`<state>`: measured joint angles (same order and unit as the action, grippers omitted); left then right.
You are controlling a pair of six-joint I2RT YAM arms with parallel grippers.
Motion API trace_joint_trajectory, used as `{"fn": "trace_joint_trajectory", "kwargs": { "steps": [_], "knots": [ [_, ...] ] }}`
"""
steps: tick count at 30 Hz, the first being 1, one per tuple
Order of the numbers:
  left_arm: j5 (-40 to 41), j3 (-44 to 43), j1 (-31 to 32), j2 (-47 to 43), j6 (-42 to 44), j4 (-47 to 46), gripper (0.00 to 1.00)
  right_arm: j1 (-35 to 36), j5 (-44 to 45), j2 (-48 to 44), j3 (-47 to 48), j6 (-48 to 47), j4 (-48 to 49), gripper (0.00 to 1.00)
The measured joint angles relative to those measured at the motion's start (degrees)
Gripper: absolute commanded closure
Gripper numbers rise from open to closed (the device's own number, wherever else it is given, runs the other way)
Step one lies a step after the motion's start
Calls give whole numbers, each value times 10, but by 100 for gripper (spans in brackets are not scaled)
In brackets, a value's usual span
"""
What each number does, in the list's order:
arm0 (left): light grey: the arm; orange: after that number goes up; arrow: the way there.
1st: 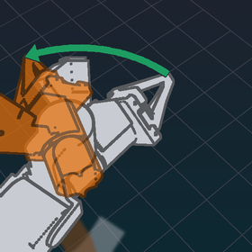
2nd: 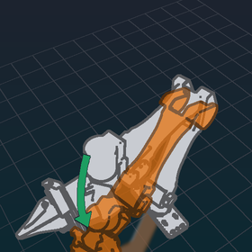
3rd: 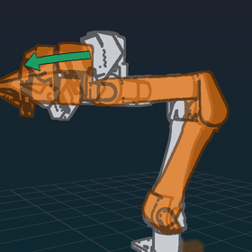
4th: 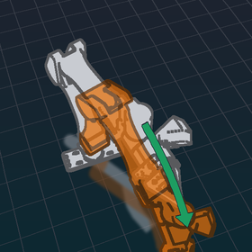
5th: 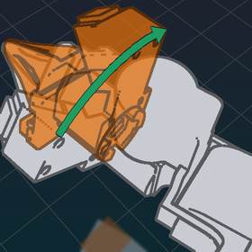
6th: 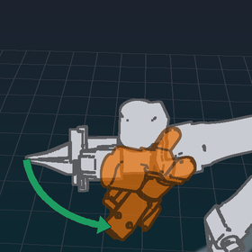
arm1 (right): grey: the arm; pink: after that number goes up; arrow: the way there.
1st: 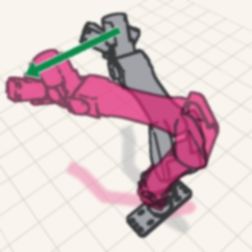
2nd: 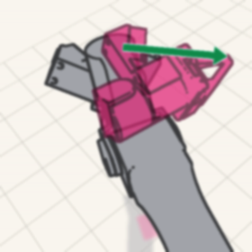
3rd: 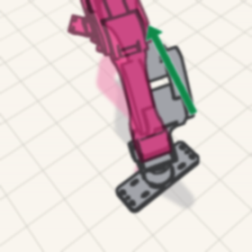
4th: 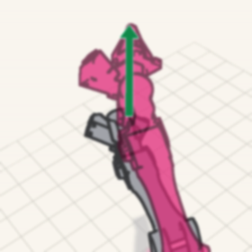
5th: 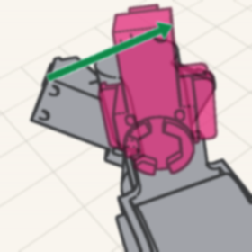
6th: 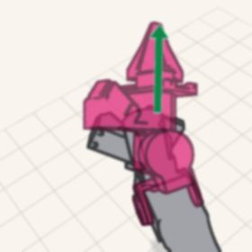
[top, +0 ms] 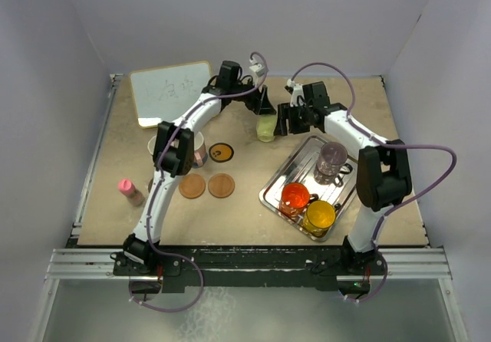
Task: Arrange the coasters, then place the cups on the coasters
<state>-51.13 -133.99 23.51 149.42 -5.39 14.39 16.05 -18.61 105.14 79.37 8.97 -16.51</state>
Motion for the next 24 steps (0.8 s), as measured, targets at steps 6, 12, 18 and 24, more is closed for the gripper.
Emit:
{"fn": "trace_joint_trajectory", "kwargs": {
  "steps": [6, 12, 18, 24],
  "knots": [
    [-23, -9, 9, 10, 5, 14, 39, -8, -5, 0, 0, -2, -18, 37],
    [-30, -5, 10, 10, 47, 63, 43, -19, -9, -6, -5, -7, -35, 37],
    [-38, 27, 10, -27, 128, 144, 51, -31, -11, -25, -11, -20, -53, 39],
    [-58, 26, 10, -38, 189, 225, 61, -36, -17, -54, -22, -31, -67, 39]
  ]
}}
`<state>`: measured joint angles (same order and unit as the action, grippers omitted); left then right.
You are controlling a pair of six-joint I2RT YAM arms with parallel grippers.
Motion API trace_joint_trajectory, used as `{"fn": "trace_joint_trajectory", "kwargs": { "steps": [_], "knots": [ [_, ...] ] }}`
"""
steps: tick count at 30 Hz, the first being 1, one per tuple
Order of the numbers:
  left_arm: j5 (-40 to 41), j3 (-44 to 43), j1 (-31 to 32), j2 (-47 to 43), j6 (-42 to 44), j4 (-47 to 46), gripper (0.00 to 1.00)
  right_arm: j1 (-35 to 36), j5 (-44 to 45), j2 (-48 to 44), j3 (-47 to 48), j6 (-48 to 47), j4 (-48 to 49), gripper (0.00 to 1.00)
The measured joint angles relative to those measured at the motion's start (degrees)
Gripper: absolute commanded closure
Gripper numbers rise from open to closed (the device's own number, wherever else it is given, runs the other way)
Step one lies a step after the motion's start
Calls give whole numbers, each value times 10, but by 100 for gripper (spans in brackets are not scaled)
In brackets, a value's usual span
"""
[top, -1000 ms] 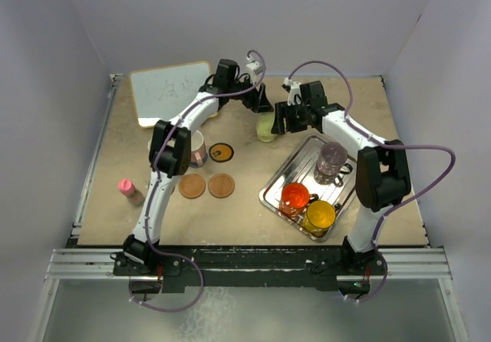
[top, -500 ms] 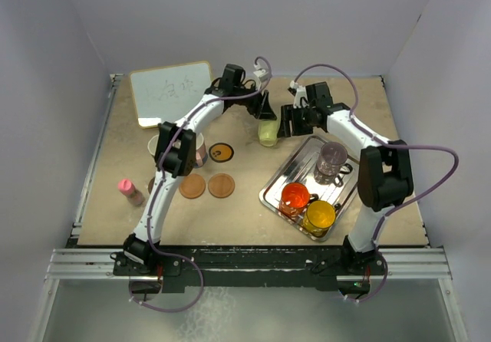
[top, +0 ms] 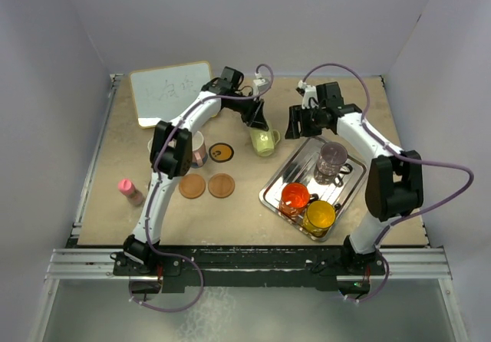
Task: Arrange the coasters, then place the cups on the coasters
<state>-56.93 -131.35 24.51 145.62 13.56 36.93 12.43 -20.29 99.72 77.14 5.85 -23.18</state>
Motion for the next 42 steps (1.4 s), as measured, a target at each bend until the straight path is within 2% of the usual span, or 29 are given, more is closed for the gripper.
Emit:
{"fn": "trace_joint_trajectory", "kwargs": {
  "steps": [9, 13, 17, 23, 33, 37, 42],
  "knots": [
    [-54, 0, 0, -10, 25, 106, 83, -1, 3, -50, -26, -24, -14, 40],
    [-76, 0, 0, -13, 27, 142, 97, -1, 5, -57, -26, -31, -15, 41],
    [-74, 0, 0, -19, 57, 174, 97, -1, 13, -64, -27, -37, -19, 41],
    [-38, 32, 8, -73, 164, 232, 97, -2, 16, -96, -34, -40, -29, 41],
    [35, 255, 29, -279, 356, 190, 97, -4, 31, -172, -60, -43, -35, 41],
    [59, 303, 37, -315, 414, 179, 97, -4, 48, -208, -79, -47, -34, 41],
    [94, 327, 55, -317, 460, 183, 97, -4, 65, -237, -97, -53, -29, 40]
  ]
}}
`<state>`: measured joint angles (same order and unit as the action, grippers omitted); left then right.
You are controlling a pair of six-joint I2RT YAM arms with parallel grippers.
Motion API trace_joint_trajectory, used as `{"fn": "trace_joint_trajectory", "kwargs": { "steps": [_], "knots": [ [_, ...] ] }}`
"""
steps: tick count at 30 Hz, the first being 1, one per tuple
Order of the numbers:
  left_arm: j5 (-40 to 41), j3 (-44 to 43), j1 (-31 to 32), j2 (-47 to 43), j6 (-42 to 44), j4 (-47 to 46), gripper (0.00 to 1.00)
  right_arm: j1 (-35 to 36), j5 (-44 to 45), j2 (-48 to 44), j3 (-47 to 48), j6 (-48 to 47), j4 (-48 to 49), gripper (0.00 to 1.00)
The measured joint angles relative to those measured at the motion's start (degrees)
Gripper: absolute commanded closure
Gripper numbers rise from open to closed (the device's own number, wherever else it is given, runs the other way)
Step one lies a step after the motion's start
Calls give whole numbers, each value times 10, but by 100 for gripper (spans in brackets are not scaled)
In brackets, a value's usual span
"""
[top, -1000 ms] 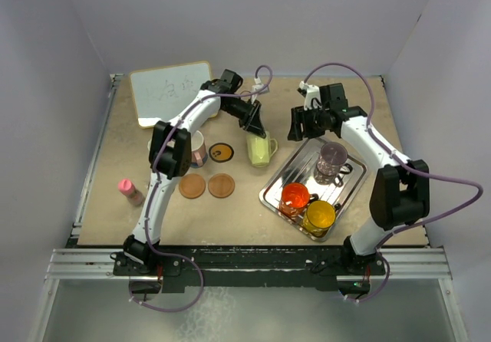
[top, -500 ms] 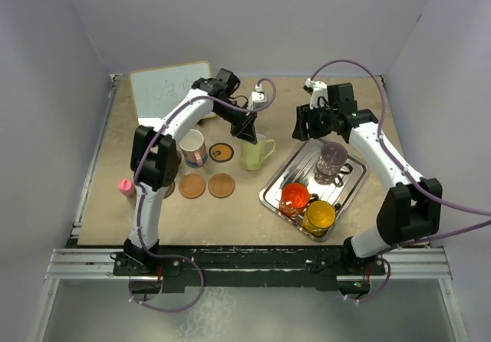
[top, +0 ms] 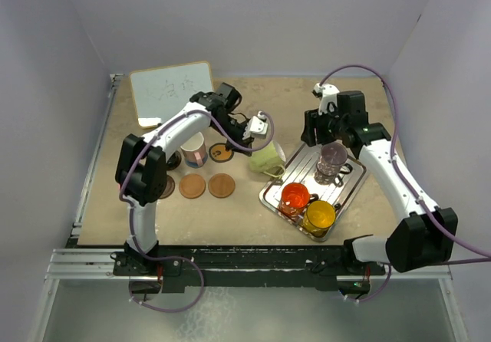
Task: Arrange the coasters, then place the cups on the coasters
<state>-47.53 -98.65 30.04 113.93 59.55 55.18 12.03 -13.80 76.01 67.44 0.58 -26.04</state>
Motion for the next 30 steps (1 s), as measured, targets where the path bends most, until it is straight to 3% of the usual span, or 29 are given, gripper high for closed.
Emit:
{"fn": "trace_joint_trajectory", "kwargs": {
  "steps": [10, 21, 30],
  "knots": [
    [23, 33, 16, -11, -9, -47, 97, -1, -9, 6, -22, -9, 14, 39],
    [60, 131, 16, -49, -120, -217, 70, -1, -97, 152, 26, -30, 16, 27],
    [63, 180, 16, -99, -141, -235, 59, -2, -179, 263, 105, -69, 8, 25]
  ]
}}
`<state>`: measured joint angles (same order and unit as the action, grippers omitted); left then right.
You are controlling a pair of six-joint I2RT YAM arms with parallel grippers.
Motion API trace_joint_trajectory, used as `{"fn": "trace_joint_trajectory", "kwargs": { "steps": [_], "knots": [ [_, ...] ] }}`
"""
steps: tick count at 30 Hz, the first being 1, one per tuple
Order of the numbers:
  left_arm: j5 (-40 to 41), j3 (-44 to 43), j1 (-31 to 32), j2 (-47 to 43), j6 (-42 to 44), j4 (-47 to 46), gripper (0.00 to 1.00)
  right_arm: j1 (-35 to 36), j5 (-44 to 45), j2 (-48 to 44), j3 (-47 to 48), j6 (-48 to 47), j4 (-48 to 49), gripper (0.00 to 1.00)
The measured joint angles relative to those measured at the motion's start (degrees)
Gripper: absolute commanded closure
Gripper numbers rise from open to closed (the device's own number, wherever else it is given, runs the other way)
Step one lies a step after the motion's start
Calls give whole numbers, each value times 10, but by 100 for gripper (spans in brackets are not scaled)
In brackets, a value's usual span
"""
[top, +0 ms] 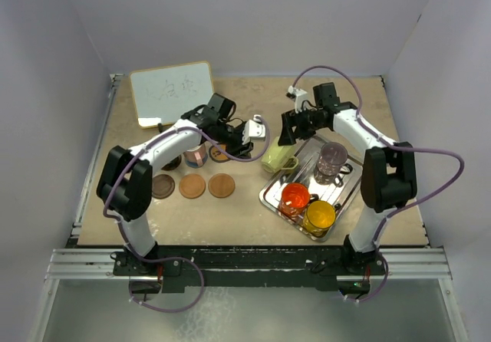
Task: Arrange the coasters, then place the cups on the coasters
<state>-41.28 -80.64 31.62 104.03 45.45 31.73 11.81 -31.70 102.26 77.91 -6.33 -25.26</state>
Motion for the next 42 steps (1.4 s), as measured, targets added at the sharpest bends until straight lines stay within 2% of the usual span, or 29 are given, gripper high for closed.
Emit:
{"fn": "trace_joint_trajectory", "kwargs": {
  "steps": [4, 9, 14, 17, 23, 26, 30, 33, 38, 42],
  "knots": [
    [-1, 12, 0, -23, -5, -6, 58, 0, -44, 33, 24, -25, -27, 25],
    [-2, 29, 0, -45, -10, -12, 57, -3, -101, 91, 75, -102, -93, 28],
    [-2, 46, 0, -62, -14, -13, 56, -17, -157, 132, 108, -188, -173, 35],
    [-3, 54, 0, -77, -14, -16, 56, -26, -185, 150, 124, -228, -211, 51],
    [2, 78, 0, -106, -21, -36, 56, -40, -252, 189, 168, -280, -292, 100],
    [9, 93, -1, -126, -32, -42, 56, -38, -279, 183, 180, -275, -311, 100],
    [16, 104, -9, -165, -61, -52, 56, -25, -239, 150, 177, -234, -271, 100],
    [24, 117, -24, -206, -85, -71, 56, -2, -160, 87, 152, -179, -223, 100],
    [57, 136, -55, -268, -121, -88, 55, 86, -19, -9, 151, -108, -179, 100],
    [101, 140, -76, -300, -165, -91, 56, 159, 61, -26, 181, -73, -172, 100]
  ]
}}
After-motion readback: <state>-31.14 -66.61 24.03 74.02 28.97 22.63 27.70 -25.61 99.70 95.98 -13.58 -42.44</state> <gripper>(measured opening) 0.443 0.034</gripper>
